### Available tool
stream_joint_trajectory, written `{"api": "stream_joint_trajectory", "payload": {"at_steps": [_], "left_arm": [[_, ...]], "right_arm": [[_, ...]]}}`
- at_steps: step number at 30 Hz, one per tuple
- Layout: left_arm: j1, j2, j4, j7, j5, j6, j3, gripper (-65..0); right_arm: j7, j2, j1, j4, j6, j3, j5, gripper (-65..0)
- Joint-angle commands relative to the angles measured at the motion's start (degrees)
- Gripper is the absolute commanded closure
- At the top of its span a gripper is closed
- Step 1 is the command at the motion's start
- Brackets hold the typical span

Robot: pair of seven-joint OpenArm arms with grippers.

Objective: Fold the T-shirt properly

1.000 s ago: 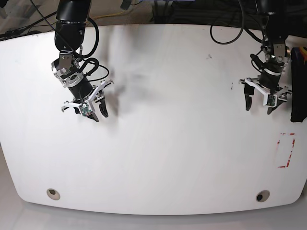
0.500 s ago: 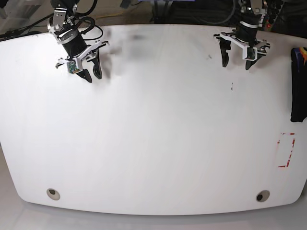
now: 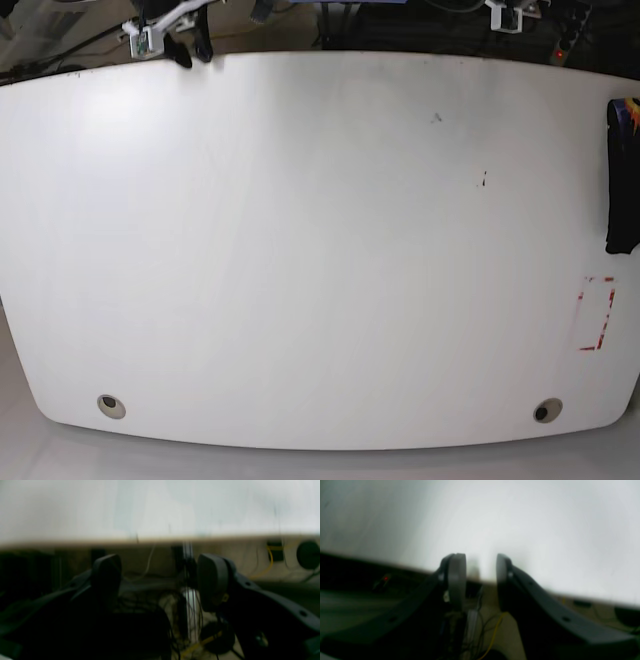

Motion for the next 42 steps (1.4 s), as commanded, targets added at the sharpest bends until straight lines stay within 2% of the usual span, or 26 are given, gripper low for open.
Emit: {"api": "stream_joint_trajectory", "payload": {"at_steps": [1,6,9,12,18,21,24,28,35,42], "left_arm": [[3.4,0.1,0.8,-1.2,-0.6,0.0,-0.3,-43.9],[6.9,0.2,-2.3,-1.2,-0.7,0.0,-0.4,-43.9],[5.6,0.1,-8.1,-1.3,-0.7,0.0,-0.4,-43.9],[1.9,-0.2,-16.6,-1.3,-0.6,0.0,-0.4,-43.9],[-8.3,-3.4,-35.0,-1.3,-0.3,-0.1,0.0,-44.0],[-13.5,-4.1,-43.4,-1.4,-0.2,-0.1,-0.2,-44.0],[-17.8,-5.9,-51.0,-1.5,-0.2,0.0,0.0,-44.0],[-25.2,-6.3,-60.8,-1.4,0.9,0.1,-0.1,-44.0],[-36.6,-7.4,-77.7,-1.6,5.1,3.0,0.0,-44.0],[-43.9,-7.3,-86.8,-1.8,8.6,3.5,0.0,-44.0]], "right_arm": [[2.0,0.3,-4.0,1.1,0.3,0.3,2.1,-18.7],[7.8,0.1,-12.7,-3.3,0.2,-0.7,2.6,-18.7],[11.0,0.4,-13.9,-9.2,0.0,-3.7,2.1,-18.7],[11.9,0.5,-13.2,-16.7,0.0,-5.8,2.1,-18.7],[13.0,0.6,-5.2,-31.9,-0.1,-8.8,0.8,-18.7],[13.0,0.2,0.5,-39.3,-0.4,-9.2,-5.1,-18.7],[13.0,0.1,5.9,-45.8,-3.7,-9.5,-10.3,-18.7],[12.9,0.0,12.8,-53.3,-8.8,-9.7,-14.5,-18.7],[12.7,0.3,24.2,-66.3,-11.8,-9.5,-20.7,-18.7],[12.7,0.7,32.6,-77.7,-14.6,-9.6,-23.8,-18.7]]}}
